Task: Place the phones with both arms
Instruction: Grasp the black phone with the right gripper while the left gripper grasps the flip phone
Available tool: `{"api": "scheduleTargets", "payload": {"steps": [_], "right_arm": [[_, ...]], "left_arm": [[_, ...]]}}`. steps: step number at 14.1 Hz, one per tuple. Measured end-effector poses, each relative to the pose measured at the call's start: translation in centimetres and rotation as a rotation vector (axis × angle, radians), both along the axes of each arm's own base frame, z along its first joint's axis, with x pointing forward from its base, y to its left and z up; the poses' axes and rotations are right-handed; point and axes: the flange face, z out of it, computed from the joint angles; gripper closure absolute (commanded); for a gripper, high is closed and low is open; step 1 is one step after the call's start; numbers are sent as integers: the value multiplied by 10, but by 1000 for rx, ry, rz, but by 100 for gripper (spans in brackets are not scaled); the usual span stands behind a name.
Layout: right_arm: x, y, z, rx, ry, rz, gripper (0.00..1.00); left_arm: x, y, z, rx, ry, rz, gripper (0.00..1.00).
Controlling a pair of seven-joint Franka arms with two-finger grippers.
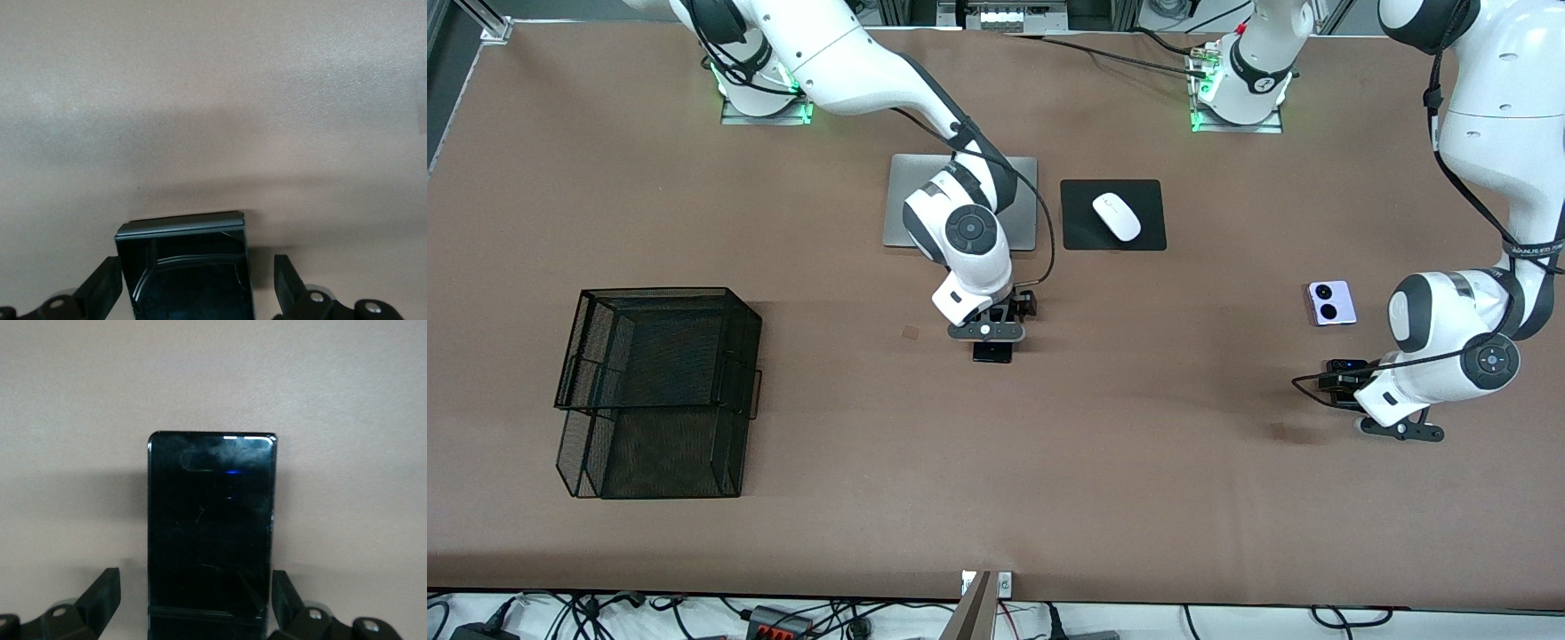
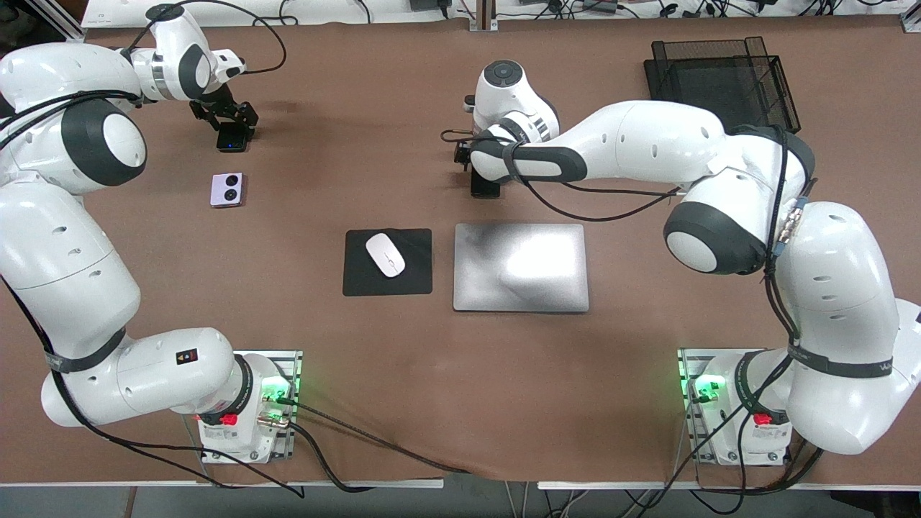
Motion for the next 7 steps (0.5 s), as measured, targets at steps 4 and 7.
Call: {"api": "scheduleTargets", "payload": {"steps": [4,7], "right_arm": [[-5,1,-5,-35,22,12,0],[-5,0,-3,-56,30,19,0]], "left_arm": [[-1,4,0,0,1,7,5],[-1,5,0,5,-2,52,8]]}}
